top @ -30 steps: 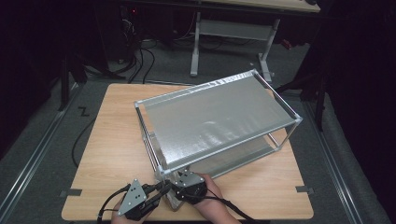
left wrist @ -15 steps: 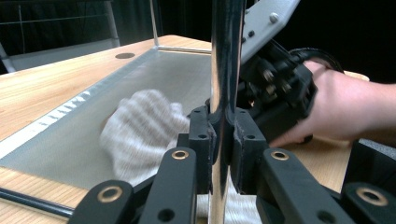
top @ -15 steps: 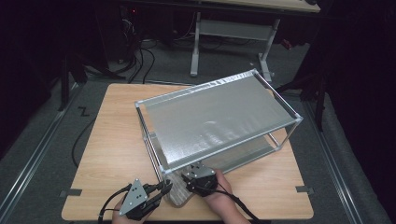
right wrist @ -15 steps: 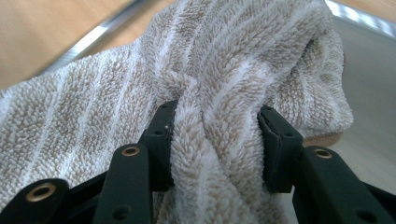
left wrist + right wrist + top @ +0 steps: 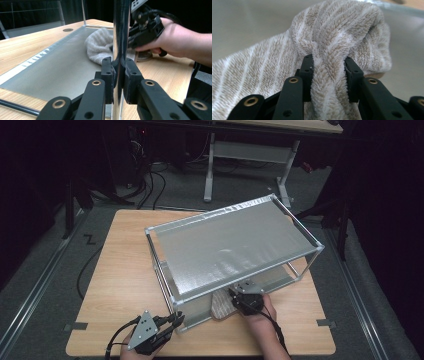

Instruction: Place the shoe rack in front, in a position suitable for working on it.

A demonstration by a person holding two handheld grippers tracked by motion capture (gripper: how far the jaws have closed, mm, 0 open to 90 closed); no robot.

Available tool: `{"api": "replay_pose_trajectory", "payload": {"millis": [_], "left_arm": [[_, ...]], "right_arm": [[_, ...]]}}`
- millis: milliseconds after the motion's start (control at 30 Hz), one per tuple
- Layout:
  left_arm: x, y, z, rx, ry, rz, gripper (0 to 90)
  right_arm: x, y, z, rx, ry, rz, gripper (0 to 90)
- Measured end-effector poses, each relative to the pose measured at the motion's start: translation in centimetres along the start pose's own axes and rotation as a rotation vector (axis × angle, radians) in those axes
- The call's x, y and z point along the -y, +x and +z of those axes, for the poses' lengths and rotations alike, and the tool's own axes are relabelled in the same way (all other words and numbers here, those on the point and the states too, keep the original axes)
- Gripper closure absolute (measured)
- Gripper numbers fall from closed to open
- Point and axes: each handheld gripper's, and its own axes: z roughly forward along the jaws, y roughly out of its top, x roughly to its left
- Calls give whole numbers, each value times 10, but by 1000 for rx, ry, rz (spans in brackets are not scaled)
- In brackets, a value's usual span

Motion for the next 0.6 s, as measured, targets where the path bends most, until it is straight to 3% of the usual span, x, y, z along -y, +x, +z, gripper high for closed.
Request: {"api": "replay_pose_trajectory", "payload": {"millis": [233,267,600], "left_arm": [[0,0,2,3,-5,-1,803],[0,1,2,3,-5,0,803],[-1,7,7,1,-6,-6,803]], "right_arm": [[2,-22,-18,70,-63,69,669],[2,-28,-26,85,-94,85,670],[6,-41,-52,153,-195,131,670]]}}
